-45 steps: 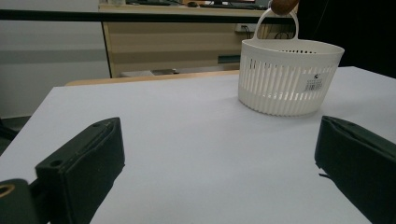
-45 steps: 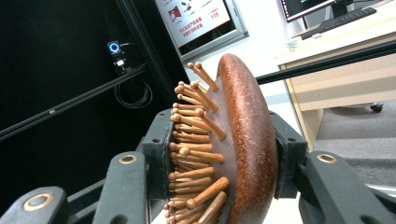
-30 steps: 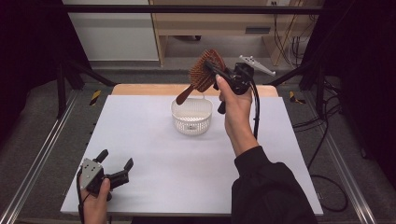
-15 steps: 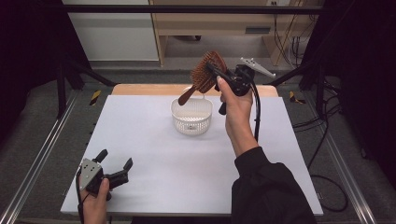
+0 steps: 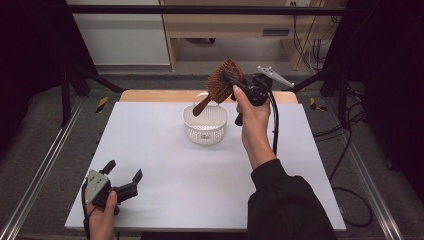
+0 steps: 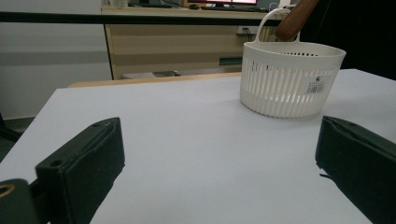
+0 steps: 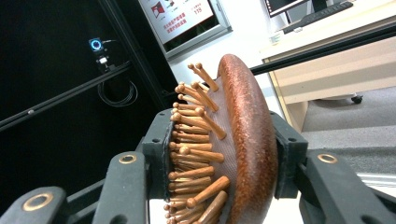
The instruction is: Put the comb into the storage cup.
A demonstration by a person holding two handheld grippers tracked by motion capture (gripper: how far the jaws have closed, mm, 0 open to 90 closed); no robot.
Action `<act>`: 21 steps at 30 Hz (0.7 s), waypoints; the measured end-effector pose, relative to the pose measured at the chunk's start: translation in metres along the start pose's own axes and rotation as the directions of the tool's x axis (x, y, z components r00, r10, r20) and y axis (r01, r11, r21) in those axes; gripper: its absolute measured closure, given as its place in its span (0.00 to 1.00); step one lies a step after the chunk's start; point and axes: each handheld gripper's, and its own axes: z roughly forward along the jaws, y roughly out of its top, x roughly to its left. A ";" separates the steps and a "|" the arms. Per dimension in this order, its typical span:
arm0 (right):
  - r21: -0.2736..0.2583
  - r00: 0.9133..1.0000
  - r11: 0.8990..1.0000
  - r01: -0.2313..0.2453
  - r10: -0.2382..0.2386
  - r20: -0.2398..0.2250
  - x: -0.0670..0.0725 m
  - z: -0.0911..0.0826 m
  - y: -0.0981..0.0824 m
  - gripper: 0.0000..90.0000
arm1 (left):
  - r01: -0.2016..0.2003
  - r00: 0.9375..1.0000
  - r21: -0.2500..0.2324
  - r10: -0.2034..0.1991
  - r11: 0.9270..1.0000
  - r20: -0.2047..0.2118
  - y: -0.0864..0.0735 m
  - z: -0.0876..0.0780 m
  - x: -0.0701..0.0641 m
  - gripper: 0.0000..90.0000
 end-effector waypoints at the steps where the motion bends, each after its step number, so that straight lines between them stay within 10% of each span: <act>1: 0.003 1.000 1.000 -0.002 0.002 0.002 0.000 0.000 -0.001 0.58 | -0.001 1.000 -0.001 0.001 1.000 0.000 0.000 0.000 0.000 0.01; 21: -0.002 1.000 1.000 -0.009 0.009 0.020 -0.008 -0.001 -0.008 0.58 | 0.001 1.000 -0.001 -0.001 1.000 0.002 0.000 0.000 0.001 0.02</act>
